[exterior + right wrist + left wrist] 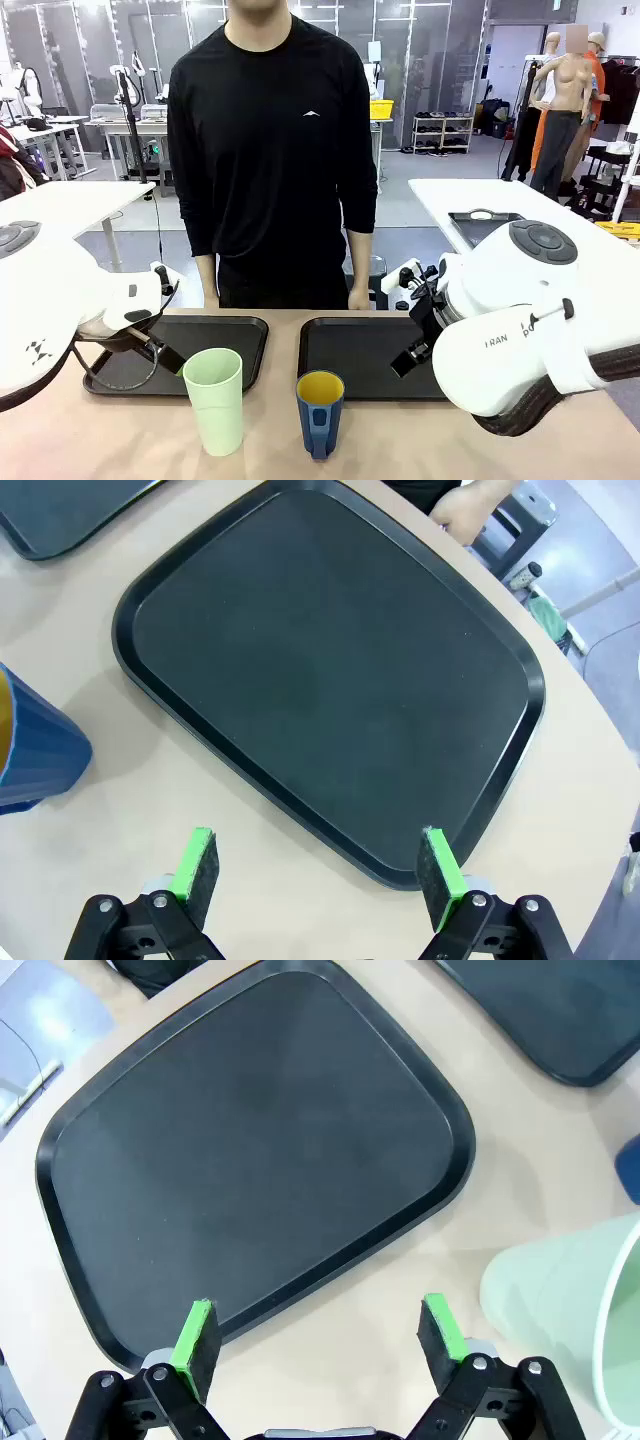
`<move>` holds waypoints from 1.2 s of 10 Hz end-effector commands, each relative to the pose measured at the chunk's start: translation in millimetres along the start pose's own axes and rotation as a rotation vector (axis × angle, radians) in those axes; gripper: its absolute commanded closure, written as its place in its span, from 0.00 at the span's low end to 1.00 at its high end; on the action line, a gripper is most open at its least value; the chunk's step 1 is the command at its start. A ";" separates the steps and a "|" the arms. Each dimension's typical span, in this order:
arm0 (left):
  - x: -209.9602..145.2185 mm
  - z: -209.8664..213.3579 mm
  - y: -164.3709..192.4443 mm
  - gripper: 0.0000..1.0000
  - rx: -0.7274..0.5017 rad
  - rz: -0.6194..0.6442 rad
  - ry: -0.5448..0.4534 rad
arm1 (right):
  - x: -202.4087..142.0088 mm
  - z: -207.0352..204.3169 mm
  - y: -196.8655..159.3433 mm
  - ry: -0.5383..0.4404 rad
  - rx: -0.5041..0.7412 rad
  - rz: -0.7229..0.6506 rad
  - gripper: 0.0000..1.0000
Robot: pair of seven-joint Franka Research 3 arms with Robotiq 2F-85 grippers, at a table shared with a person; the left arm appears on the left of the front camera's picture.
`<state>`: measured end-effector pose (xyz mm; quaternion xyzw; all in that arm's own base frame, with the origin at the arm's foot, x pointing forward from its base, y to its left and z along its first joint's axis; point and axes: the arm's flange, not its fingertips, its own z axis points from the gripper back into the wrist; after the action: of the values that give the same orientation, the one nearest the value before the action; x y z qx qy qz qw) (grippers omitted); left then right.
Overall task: Sort and store the cups by type.
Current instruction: Pick up the Reusable plastic cup.
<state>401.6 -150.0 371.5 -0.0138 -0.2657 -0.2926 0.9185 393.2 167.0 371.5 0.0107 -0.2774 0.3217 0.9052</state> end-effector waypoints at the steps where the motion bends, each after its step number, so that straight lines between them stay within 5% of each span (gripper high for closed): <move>1: 0.1 0.0 -0.2 0.00 0.000 0.000 0.000 | 0.0 0.0 0.0 0.000 0.000 0.000 0.00; 12: 0.1 0.0 -0.2 0.00 0.000 0.000 0.000 | 0.0 0.0 0.0 0.000 0.000 0.000 0.00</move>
<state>401.4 -150.3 371.5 -0.0137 -0.2657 -0.2930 0.9183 393.2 167.1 371.5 0.0102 -0.2774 0.3226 0.9049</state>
